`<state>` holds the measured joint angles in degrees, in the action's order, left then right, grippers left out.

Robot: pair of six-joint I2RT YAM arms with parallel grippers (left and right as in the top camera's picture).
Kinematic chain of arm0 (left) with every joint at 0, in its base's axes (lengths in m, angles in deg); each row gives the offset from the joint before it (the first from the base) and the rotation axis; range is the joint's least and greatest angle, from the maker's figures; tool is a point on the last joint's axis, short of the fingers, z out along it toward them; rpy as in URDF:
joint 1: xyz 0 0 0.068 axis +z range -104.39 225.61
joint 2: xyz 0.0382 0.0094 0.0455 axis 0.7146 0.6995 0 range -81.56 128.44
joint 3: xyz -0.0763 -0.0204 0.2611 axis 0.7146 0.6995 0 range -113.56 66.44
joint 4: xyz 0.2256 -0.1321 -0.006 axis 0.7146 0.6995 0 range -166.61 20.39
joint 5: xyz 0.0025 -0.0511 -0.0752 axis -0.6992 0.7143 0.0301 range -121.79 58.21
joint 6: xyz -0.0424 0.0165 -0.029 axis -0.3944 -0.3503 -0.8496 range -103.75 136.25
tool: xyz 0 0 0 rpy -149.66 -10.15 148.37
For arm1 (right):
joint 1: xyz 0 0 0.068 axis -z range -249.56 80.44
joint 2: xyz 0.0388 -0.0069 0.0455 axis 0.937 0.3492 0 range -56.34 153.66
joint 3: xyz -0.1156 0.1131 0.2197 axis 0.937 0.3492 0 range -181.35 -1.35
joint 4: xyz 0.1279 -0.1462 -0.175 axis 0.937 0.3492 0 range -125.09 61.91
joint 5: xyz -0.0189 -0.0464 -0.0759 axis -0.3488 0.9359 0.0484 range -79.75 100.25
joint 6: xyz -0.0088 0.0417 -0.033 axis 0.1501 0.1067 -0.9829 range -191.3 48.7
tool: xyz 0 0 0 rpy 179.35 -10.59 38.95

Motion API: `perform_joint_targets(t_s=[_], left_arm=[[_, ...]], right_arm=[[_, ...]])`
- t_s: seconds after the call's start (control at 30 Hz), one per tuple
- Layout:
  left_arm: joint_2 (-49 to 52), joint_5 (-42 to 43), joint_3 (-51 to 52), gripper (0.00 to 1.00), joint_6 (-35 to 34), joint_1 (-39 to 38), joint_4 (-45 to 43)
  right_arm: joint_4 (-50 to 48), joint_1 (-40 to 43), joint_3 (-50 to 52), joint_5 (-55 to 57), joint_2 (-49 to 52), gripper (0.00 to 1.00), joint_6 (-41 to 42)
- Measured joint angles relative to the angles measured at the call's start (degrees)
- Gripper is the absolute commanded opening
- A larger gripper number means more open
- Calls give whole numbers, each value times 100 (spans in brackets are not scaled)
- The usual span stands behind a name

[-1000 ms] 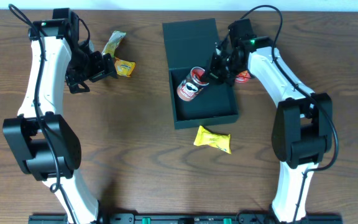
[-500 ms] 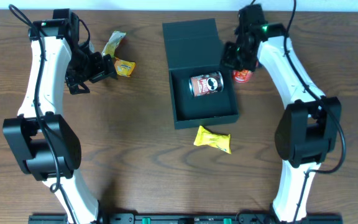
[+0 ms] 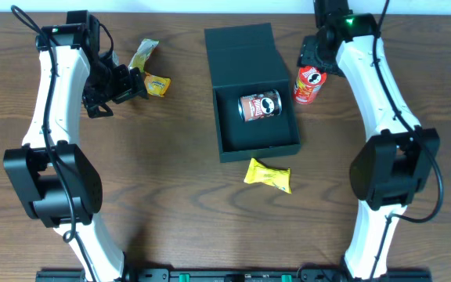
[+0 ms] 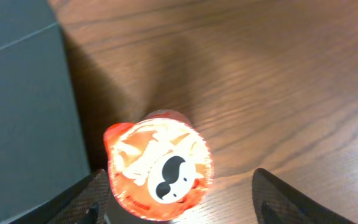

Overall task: Pack container
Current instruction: 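Move right gripper to the red Pringles can and grasp it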

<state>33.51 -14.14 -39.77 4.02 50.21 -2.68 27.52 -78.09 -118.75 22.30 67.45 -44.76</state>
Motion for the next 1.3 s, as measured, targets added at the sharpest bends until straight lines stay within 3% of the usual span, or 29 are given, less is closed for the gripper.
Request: perform_joint_targets(t_s=[0.4,0.83,1.0,1.3], left_arm=[[0,0,0,95,0,0,-4],[0,0,0,96,0,0,-50],[0,0,0,95,0,0,-79],[0,0,0,95,0,0,-87]], right_arm=[[-26,122,2,-282,2,79,1373],[-155,125,11,-688,586,80,1670],[-160,125,11,-767,614,61,1709],[-160,149,11,-907,614,57,1709]])
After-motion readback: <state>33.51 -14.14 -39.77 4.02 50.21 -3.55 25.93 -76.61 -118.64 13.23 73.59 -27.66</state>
